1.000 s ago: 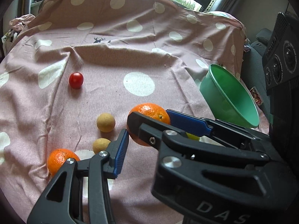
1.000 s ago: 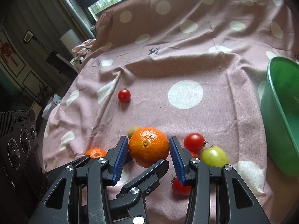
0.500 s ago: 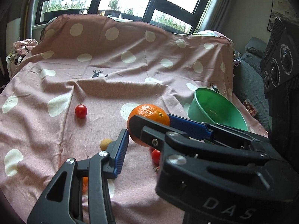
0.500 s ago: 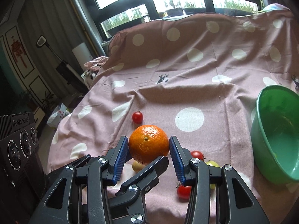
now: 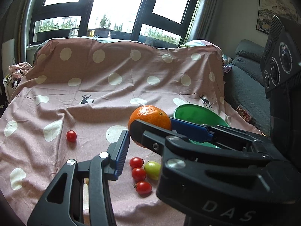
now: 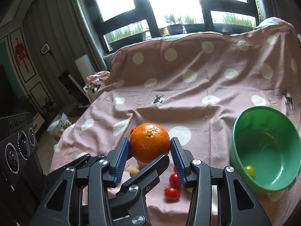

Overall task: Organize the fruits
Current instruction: 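Carry the orange with the right tool over the green bowl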

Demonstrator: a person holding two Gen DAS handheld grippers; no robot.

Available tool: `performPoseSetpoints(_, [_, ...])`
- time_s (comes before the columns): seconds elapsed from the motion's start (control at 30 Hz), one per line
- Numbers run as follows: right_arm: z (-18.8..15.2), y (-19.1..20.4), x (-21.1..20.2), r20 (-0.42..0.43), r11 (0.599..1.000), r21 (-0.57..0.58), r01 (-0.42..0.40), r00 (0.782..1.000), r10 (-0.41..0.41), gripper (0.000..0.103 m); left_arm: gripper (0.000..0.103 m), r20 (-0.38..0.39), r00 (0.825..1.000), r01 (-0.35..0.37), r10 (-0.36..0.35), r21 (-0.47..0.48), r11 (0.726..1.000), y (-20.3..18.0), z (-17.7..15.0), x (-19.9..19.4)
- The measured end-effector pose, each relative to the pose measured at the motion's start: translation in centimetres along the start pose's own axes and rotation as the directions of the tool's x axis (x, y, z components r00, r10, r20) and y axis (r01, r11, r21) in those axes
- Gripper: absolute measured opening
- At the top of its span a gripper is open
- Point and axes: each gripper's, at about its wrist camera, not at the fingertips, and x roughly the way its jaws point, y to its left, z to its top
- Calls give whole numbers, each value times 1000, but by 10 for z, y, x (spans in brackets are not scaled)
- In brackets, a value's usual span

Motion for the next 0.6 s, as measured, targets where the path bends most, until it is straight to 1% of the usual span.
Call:
performPoseSetpoints(0.17, [6,-15,-14,26,1000,24,-4,1000,3,48,43,9,1000,11,-12,28,1000,-19,8,1])
performPoseSetpoints(0.37, [12,-33,-33,58,999,48,24,998,-26,48,43,18,999,38,-39,68,997,-46,18,8])
performPoseSetpoints(0.6, [16,-59,-47,64,993,100,55,996,-62,48,43,14,997,79,-80,91,993,-70,24,20])
